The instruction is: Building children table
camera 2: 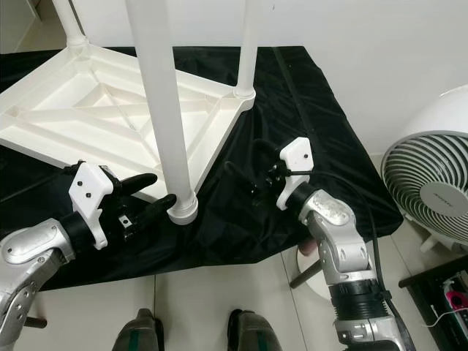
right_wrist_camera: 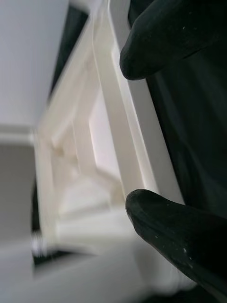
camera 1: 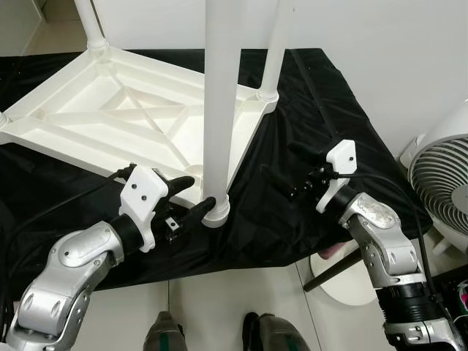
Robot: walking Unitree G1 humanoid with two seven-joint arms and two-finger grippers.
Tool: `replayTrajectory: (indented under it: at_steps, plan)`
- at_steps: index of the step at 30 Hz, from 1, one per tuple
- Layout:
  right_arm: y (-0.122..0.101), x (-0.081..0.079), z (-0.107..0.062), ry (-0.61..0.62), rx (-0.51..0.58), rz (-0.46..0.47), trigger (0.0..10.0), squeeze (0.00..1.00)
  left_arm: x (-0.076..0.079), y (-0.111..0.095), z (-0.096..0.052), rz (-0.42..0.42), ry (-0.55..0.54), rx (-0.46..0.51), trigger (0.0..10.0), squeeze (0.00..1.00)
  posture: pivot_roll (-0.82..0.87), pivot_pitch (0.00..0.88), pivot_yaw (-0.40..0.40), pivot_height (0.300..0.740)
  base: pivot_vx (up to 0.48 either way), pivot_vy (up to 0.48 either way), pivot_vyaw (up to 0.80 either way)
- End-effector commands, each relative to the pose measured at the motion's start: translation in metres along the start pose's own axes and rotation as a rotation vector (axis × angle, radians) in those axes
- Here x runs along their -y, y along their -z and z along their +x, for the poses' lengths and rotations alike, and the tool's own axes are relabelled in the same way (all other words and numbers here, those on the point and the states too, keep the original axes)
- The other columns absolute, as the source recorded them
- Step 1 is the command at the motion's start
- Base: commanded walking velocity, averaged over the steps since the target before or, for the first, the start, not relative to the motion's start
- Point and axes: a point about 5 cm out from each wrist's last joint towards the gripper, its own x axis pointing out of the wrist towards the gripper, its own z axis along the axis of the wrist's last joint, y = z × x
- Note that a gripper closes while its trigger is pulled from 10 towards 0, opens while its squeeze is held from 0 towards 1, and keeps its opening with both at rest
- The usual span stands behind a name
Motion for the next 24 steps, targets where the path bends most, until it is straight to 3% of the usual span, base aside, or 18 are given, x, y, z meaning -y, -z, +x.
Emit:
replayTrajectory:
  at_steps: [1,5,10,19,24]
  plan:
    - [0.000,-0.007,0.000,-0.096,-0.015,0.016,10.0,0.00,0.000,0.001,-0.002,0.016,0.011,-0.008,10.0,0.00,0.06,0.078,-0.035,0.740,0.000,0.000,0.00]
    - [0.000,-0.012,0.001,-0.156,-0.024,0.025,10.0,0.00,-0.004,0.004,-0.001,0.038,-0.013,-0.026,10.0,0.00,0.06,0.074,-0.036,0.740,0.000,0.000,0.00]
    - [-0.004,-0.019,0.008,-0.269,-0.024,0.012,10.0,0.00,-0.012,0.008,0.005,0.125,-0.085,-0.049,10.0,0.00,0.06,0.063,-0.038,0.740,0.000,0.000,0.00]
    - [-0.010,-0.019,0.010,-0.285,-0.006,0.021,10.0,0.00,-0.024,0.017,0.019,0.193,-0.217,-0.108,10.0,0.00,0.05,0.047,-0.043,0.740,0.000,0.000,0.00]
    - [-0.013,-0.017,0.001,-0.272,-0.006,0.026,10.0,0.00,-0.034,0.025,0.021,0.300,-0.230,-0.180,10.0,0.00,0.05,0.045,-0.041,0.740,0.000,0.000,0.00]
